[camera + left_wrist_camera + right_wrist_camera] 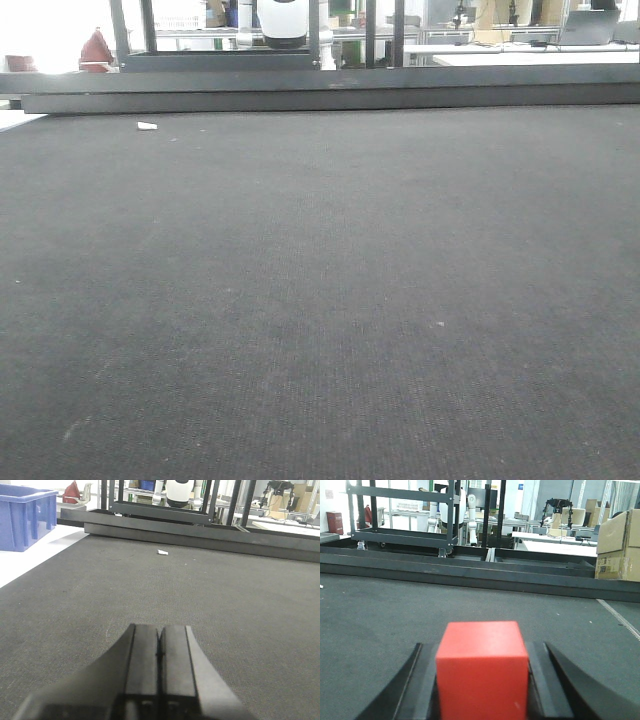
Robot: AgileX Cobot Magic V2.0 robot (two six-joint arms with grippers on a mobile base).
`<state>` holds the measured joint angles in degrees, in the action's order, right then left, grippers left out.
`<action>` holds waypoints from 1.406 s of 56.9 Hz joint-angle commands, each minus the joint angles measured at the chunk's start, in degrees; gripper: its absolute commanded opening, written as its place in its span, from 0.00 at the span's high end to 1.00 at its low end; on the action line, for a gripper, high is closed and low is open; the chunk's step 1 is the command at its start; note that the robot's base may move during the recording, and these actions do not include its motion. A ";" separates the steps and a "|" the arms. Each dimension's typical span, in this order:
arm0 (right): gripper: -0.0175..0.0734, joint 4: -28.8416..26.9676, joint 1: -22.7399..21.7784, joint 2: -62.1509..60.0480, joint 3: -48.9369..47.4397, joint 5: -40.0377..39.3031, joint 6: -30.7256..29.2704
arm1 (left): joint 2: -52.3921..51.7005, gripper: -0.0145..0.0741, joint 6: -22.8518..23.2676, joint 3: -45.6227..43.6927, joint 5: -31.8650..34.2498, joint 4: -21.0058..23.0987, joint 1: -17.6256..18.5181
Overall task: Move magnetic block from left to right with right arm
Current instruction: 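Drive the base away from the table holding the cube in the right gripper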
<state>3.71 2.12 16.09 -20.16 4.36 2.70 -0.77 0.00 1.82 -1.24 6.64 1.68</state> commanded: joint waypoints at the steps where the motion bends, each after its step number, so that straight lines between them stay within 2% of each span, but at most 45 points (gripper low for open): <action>1: 0.50 0.56 -0.33 0.39 -1.64 -5.02 -0.49 | -0.66 0.98 0.00 0.44 4.49 0.20 0.33; 80: 0.50 0.56 -0.33 0.39 -1.64 -5.02 -0.49 | -0.66 0.98 0.00 0.44 4.49 0.20 0.33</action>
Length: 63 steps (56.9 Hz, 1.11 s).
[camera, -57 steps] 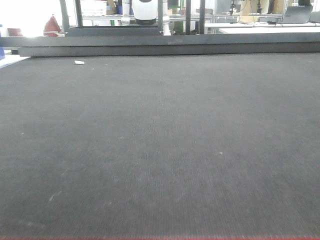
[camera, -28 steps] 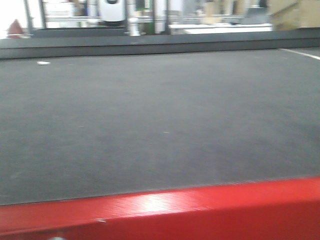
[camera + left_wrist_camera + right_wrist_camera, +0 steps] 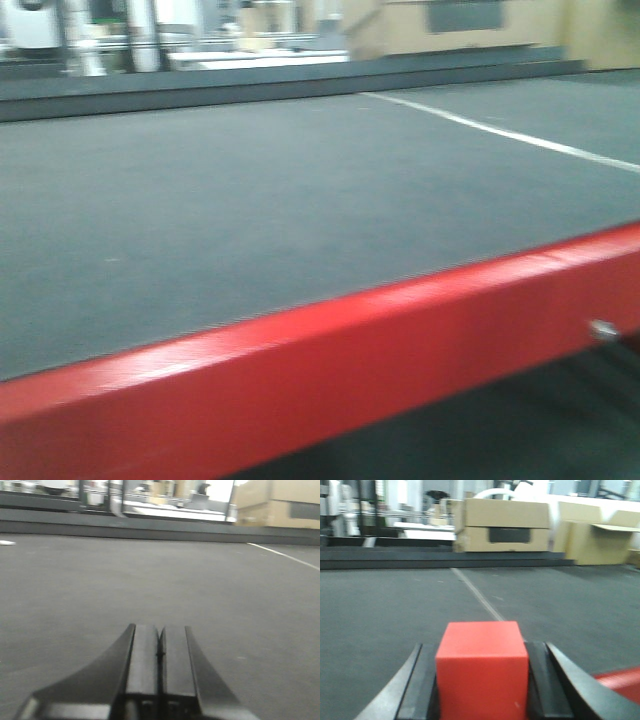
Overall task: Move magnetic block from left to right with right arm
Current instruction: 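Drive the base away from the table holding the cube in the right gripper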
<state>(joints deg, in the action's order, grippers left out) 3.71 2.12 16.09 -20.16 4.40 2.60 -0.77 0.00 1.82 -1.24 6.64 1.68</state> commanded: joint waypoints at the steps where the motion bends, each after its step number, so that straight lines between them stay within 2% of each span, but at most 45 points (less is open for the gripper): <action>1: 0.50 0.56 -0.33 0.39 -1.63 -5.06 -0.39 | -0.66 0.98 0.00 0.44 4.49 0.20 0.33; 63: 0.50 0.56 -0.33 0.39 -1.63 -5.06 -0.39 | -0.66 0.98 0.00 0.44 4.49 0.20 0.33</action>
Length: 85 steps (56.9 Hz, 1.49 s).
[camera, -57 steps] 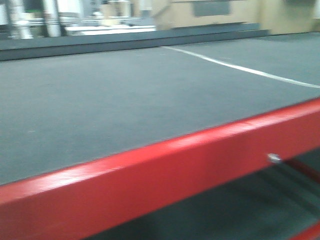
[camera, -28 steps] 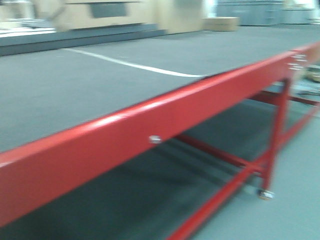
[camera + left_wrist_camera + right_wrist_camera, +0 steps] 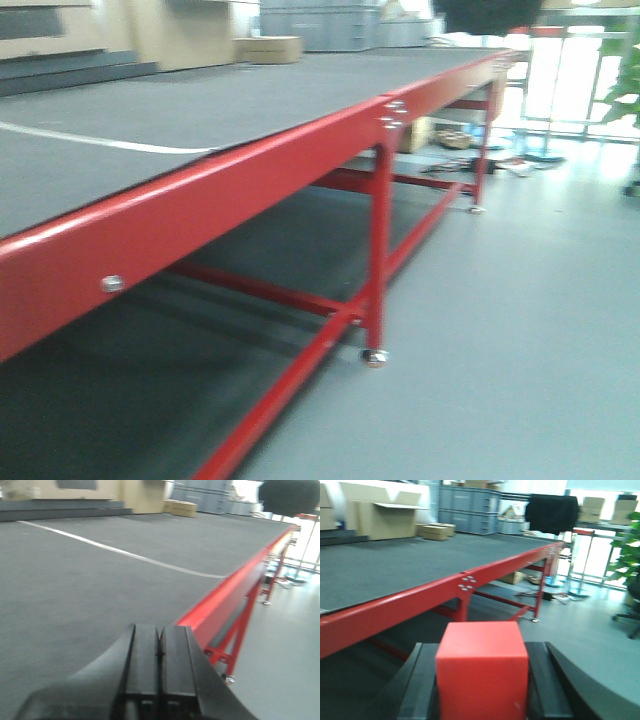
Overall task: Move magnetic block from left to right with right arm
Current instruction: 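Drive the base away from the table holding the cube in the right gripper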
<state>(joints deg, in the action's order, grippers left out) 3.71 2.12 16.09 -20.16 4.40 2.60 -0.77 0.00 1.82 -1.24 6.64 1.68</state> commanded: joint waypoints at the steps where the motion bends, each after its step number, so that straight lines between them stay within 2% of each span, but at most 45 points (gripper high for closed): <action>1: 0.50 0.56 -0.33 0.39 -1.63 -5.06 -0.39 | -0.66 0.98 0.00 0.44 4.49 0.20 0.33; 85: 0.50 0.56 -0.33 0.39 -1.63 -5.06 -0.39 | -0.66 0.98 0.00 0.44 4.49 0.20 0.33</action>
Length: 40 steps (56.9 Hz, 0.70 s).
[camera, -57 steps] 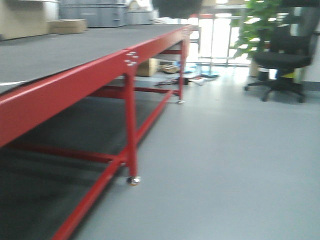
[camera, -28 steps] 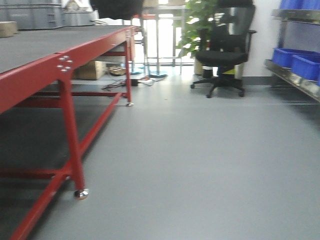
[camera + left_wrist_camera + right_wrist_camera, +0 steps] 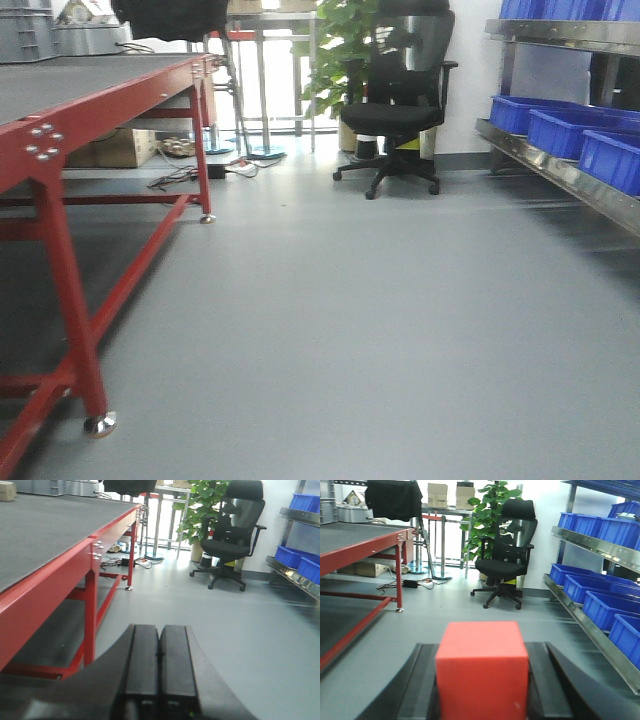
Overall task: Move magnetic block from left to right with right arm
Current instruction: 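Drive the base away from the table holding the cube in the right gripper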
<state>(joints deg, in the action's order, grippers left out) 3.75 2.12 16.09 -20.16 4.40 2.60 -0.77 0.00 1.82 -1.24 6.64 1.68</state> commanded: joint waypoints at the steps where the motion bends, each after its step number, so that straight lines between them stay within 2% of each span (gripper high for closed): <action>1: 0.50 0.51 -0.33 0.39 -1.63 -5.06 -0.39 | -0.66 0.98 0.00 0.44 4.49 0.20 0.33; 40: 0.50 0.51 -0.33 0.39 -1.63 -5.06 -0.39 | -0.66 0.98 0.00 0.44 4.49 0.20 0.33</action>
<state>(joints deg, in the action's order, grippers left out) 3.75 2.12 16.09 -20.16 4.40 2.60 -0.77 0.00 1.82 -1.24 6.64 1.68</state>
